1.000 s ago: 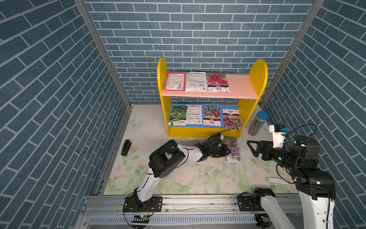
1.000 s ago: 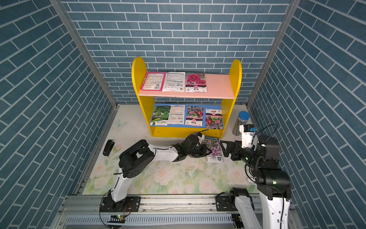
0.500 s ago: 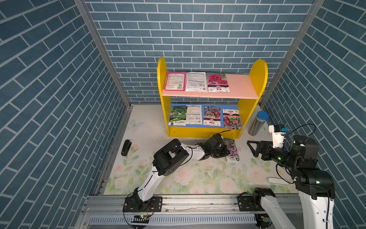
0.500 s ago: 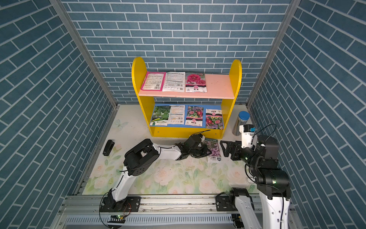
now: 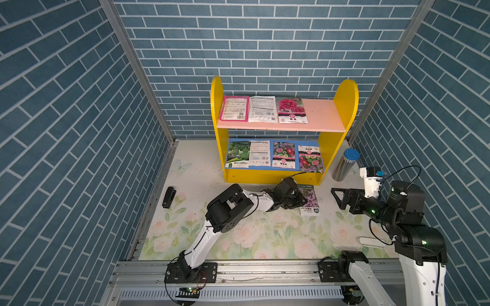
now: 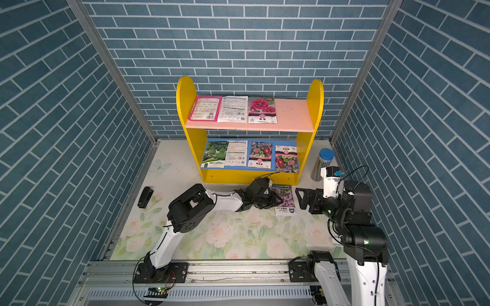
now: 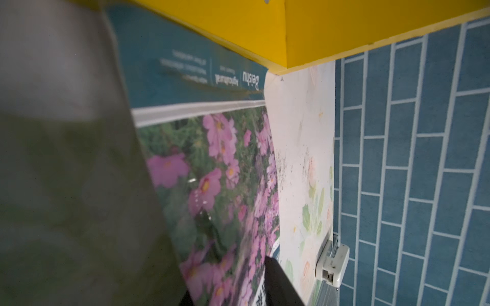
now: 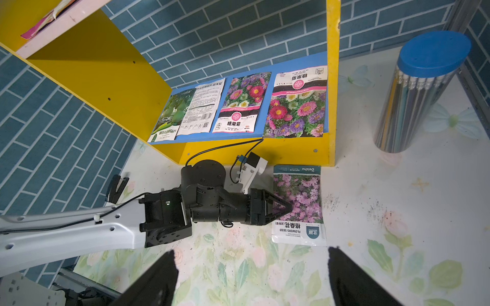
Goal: Take the seed bag off the shelf
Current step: Place the seed packet at the center of the board.
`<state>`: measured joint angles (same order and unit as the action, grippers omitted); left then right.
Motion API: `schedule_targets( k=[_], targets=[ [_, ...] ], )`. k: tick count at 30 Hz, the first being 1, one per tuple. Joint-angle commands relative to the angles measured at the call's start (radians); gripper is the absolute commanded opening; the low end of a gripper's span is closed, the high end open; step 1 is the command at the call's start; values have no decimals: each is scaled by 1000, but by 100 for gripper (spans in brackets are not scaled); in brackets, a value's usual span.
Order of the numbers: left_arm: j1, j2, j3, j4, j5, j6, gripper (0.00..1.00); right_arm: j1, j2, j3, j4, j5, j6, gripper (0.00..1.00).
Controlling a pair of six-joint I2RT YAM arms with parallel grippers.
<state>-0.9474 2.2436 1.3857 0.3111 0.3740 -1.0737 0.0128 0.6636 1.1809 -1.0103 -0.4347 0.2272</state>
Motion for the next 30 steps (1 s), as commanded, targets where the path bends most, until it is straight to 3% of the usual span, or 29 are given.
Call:
schedule_targets(
  k=[1, 6, 11, 17, 25, 30],
  targets=[
    [10, -4, 1, -112, -61, 32, 44, 5, -4, 5, -1, 20, -30, 90],
    [11, -32, 24, -226, -106, 75, 64, 4, -4, 9, -3, 34, -31, 90],
    [10, -61, 21, -283, -141, 100, 99, 5, -1, 11, -3, 51, -34, 90],
    [10, -112, -12, -309, -163, 118, 100, 6, 0, 9, 9, 43, -38, 90],
    [8, -248, -80, -352, -171, 210, 100, 6, -18, -34, 144, -150, -66, 89],
    [5, -397, -156, -327, -125, 292, 100, 6, 3, -40, 257, -190, -51, 90]
  ],
)
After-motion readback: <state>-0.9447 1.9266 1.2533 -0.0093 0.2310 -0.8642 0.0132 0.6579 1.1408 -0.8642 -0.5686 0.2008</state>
